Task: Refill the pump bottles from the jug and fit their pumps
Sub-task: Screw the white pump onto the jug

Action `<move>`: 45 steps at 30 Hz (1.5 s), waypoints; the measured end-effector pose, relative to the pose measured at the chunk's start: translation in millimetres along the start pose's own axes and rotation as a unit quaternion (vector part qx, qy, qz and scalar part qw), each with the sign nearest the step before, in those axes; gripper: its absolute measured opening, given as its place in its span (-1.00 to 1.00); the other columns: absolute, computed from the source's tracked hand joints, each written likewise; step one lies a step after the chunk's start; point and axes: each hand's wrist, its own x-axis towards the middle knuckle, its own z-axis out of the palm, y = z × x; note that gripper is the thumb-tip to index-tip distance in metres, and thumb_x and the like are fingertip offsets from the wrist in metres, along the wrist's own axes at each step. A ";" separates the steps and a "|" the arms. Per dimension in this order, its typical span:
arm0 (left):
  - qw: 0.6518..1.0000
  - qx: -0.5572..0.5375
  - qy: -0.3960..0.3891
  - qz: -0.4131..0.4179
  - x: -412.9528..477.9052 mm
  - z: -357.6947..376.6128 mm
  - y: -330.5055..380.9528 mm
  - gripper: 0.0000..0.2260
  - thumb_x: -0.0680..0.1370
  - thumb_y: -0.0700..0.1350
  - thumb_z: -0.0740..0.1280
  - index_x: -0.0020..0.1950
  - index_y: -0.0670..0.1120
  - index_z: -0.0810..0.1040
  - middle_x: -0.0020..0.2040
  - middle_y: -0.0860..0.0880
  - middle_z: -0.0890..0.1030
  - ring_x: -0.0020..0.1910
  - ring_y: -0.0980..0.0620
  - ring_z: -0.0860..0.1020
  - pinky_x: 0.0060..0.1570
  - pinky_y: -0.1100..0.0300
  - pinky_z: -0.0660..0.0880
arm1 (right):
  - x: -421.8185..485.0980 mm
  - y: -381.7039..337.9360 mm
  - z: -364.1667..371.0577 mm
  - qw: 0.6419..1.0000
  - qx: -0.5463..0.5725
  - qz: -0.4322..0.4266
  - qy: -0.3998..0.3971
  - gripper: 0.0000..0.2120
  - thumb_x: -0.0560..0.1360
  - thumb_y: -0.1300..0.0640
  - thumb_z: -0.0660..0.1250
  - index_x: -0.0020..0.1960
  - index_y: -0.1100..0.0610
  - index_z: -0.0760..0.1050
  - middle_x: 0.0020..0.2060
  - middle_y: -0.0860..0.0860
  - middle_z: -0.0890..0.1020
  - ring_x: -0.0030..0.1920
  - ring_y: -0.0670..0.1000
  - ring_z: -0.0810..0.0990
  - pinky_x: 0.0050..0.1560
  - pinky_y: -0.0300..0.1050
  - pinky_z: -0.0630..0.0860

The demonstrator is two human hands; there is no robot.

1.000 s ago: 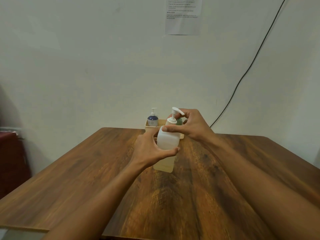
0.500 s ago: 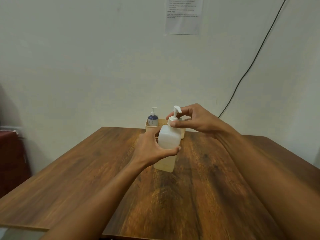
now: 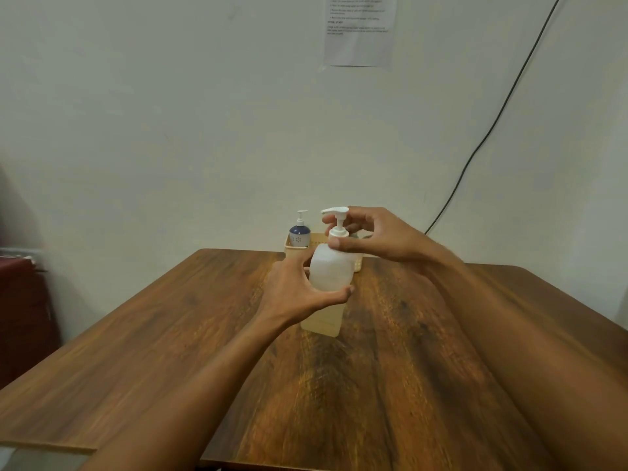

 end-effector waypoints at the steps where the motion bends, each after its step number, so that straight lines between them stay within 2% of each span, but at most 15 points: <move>1: 1.000 0.005 -0.002 0.000 1.0 -0.2 -0.2 -0.23 0.25 0.43 0.49 0.34 0.04 0.57 0.10 0.09 0.68 -0.06 0.14 0.68 -0.13 0.24 0.67 | -0.7 -2.0 -4.8 1.000 0.012 -0.007 -0.018 -0.56 0.44 -0.34 0.50 0.28 -0.27 0.64 0.17 -0.24 0.71 0.20 -0.23 0.64 0.05 -0.33 0.56; 5: 1.000 0.018 0.007 0.007 2.8 -1.0 -1.8 -0.23 0.26 0.42 0.51 0.34 0.02 0.57 0.08 0.07 0.70 -0.09 0.16 0.68 -0.16 0.28 0.66 | 0.5 -1.3 -6.7 1.000 0.018 -0.018 -0.013 -0.75 0.46 -0.23 0.54 0.13 -0.27 0.72 0.10 -0.19 0.75 0.17 -0.14 0.66 0.16 0.06 0.62; 7: 1.000 0.010 0.010 0.009 3.9 -1.2 -1.7 -0.24 0.26 0.41 0.51 0.34 0.03 0.57 0.07 0.07 0.70 -0.11 0.17 0.68 -0.17 0.28 0.65 | 0.6 1.5 -2.0 0.999 0.031 -0.021 0.014 -0.74 0.45 -0.17 0.58 0.12 -0.20 0.74 0.05 -0.17 0.76 0.04 -0.18 0.68 0.03 -0.06 0.64; 9: 1.000 0.009 0.013 0.010 4.0 -1.1 -1.6 -0.25 0.26 0.41 0.51 0.33 0.04 0.57 0.06 0.07 0.71 -0.12 0.17 0.68 -0.16 0.26 0.66 | -0.4 4.9 2.0 0.997 0.047 -0.030 0.044 -0.71 0.42 -0.12 0.61 0.12 -0.09 0.76 -0.02 -0.16 0.76 -0.16 -0.24 0.66 -0.18 -0.27 0.54; 11: 1.000 0.011 0.012 0.011 2.3 0.7 -2.4 -0.23 0.25 0.43 0.50 0.33 0.04 0.57 0.07 0.07 0.71 -0.10 0.16 0.68 -0.16 0.22 0.67 | -2.0 8.0 6.8 0.996 0.045 -0.035 0.072 -0.70 0.37 -0.13 0.65 0.04 -0.05 0.76 -0.11 -0.17 0.75 -0.23 -0.25 0.63 -0.25 -0.41 0.46; 14: 1.000 0.004 0.016 0.008 0.0 1.9 -3.5 -0.25 0.25 0.44 0.49 0.31 0.06 0.57 0.08 0.08 0.70 -0.09 0.18 0.68 -0.15 0.23 0.67 | -2.7 9.7 17.3 0.993 0.024 -0.039 0.112 -0.73 0.29 -0.19 0.67 -0.13 -0.12 0.69 -0.19 -0.23 0.72 -0.18 -0.23 0.61 -0.22 -0.43 0.44; 18: 1.000 -0.003 0.019 0.010 1.2 3.7 -1.5 -0.27 0.25 0.42 0.51 0.30 0.07 0.57 0.06 0.12 0.69 -0.10 0.21 0.67 -0.17 0.29 0.65 | -1.8 13.1 28.4 0.984 0.027 -0.044 0.170 -0.61 0.19 -0.33 0.63 -0.23 -0.12 0.58 -0.26 -0.29 0.65 -0.30 -0.24 0.52 -0.26 -0.35 0.42; 22: 1.000 0.006 0.017 0.014 0.0 5.2 -1.5 -0.27 0.27 0.40 0.51 0.33 0.07 0.56 0.05 0.13 0.68 -0.09 0.22 0.66 -0.17 0.30 0.64 | -4.0 15.6 31.5 0.989 0.011 -0.030 0.147 -0.57 0.27 -0.32 0.62 -0.12 -0.08 0.54 -0.17 -0.27 0.66 -0.18 -0.24 0.59 -0.18 -0.29 0.49; 26: 1.000 0.007 0.011 0.012 1.0 3.7 -3.0 -0.25 0.27 0.42 0.48 0.35 0.06 0.56 0.08 0.11 0.68 -0.08 0.19 0.66 -0.15 0.27 0.66 | -7.6 12.0 16.4 0.998 0.024 -0.001 0.063 -0.53 0.41 -0.20 0.60 0.24 -0.07 0.61 0.14 -0.19 0.70 0.16 -0.24 0.62 0.06 -0.18 0.54; 28: 1.000 0.006 0.011 0.008 0.8 2.8 -3.4 -0.25 0.26 0.42 0.50 0.35 0.07 0.56 0.08 0.13 0.67 -0.07 0.19 0.67 -0.14 0.27 0.66 | -7.9 6.9 6.4 0.998 0.045 -0.001 0.047 -0.60 0.49 -0.17 0.54 0.28 -0.08 0.65 0.20 -0.16 0.70 0.21 -0.18 0.63 0.21 -0.05 0.57; 31: 1.000 0.005 0.010 0.002 -0.2 3.6 -4.4 -0.27 0.26 0.38 0.54 0.34 0.06 0.57 0.08 0.12 0.68 -0.08 0.21 0.67 -0.15 0.29 0.65 | -7.0 4.8 -0.1 0.999 0.033 -0.001 0.019 -0.67 0.54 -0.13 0.50 0.28 -0.08 0.69 0.21 -0.13 0.72 0.26 -0.14 0.63 0.31 -0.02 0.54; 35: 1.000 -0.005 0.014 -0.002 2.7 3.2 -0.9 -0.30 0.26 0.37 0.53 0.29 0.04 0.59 0.04 0.10 0.70 -0.10 0.18 0.68 -0.16 0.22 0.67 | -6.9 7.9 6.8 0.997 0.052 -0.002 0.059 -0.73 0.47 -0.09 0.59 0.14 -0.06 0.74 0.07 -0.13 0.75 0.14 -0.01 0.70 0.24 0.10 0.60; 38: 1.000 -0.008 0.013 0.005 4.9 2.4 2.4 -0.26 0.25 0.42 0.50 0.30 0.04 0.58 0.04 0.10 0.68 -0.10 0.19 0.67 -0.14 0.25 0.66 | -5.9 12.0 19.3 0.991 0.082 -0.017 0.106 -0.79 0.41 -0.07 0.64 -0.02 -0.07 0.69 -0.07 -0.17 0.74 -0.01 -0.14 0.69 0.06 -0.09 0.60; 41: 1.000 -0.014 0.009 -0.001 3.0 5.2 1.2 -0.28 0.26 0.41 0.50 0.29 0.03 0.58 0.04 0.09 0.69 -0.10 0.16 0.68 -0.15 0.23 0.67 | -6.1 17.1 29.2 0.985 0.103 -0.016 0.138 -0.67 0.31 -0.15 0.65 -0.08 0.00 0.66 -0.11 -0.12 0.74 -0.08 -0.18 0.68 -0.06 -0.28 0.60; 45: 1.000 -0.019 0.006 -0.008 2.1 6.0 -1.3 -0.25 0.24 0.44 0.48 0.29 0.03 0.58 0.07 0.07 0.69 -0.09 0.15 0.68 -0.14 0.27 0.66 | -5.7 18.7 31.5 0.984 0.104 -0.006 0.142 -0.56 0.26 -0.20 0.63 -0.07 0.09 0.65 -0.07 -0.05 0.75 -0.06 -0.18 0.68 -0.04 -0.28 0.57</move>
